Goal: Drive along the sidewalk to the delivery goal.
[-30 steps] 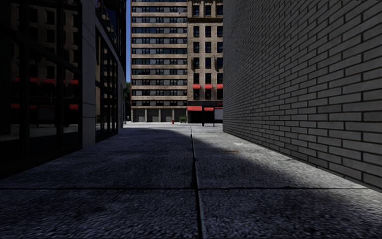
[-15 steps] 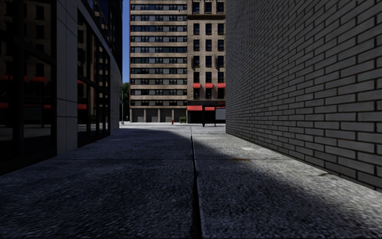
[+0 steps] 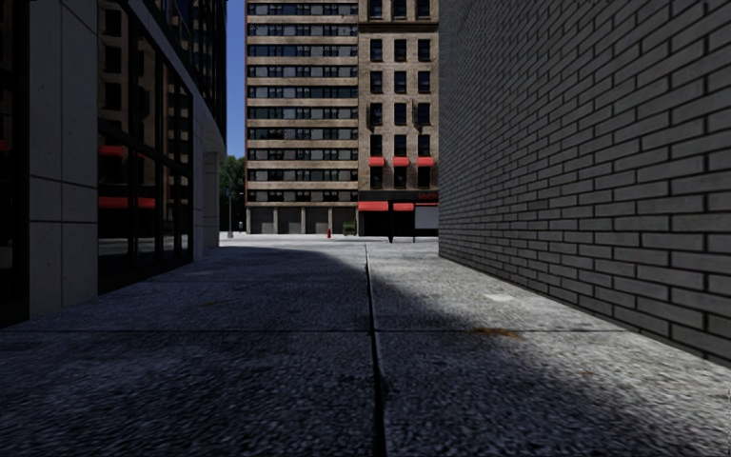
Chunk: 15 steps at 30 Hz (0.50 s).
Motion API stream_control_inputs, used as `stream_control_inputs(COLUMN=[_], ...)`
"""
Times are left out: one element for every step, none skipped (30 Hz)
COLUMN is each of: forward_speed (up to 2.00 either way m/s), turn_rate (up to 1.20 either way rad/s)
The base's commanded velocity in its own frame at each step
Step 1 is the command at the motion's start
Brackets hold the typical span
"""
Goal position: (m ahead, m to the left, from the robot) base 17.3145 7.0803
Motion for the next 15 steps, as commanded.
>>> stream_control_inputs(forward_speed=[1.97, 1.97, 1.97, 1.97, 1.97, 1.97, 1.97, 1.97, 1.97, 1.97, 1.97, 1.97, 1.97, 1.97, 1.97], turn_rate=[0.0, 0.0, 0.0, 0.0, 0.0, 0.0, 0.0, 0.0, 0.0, 0.0, 0.0, 0.0, 0.0, 0.0, 0.0])
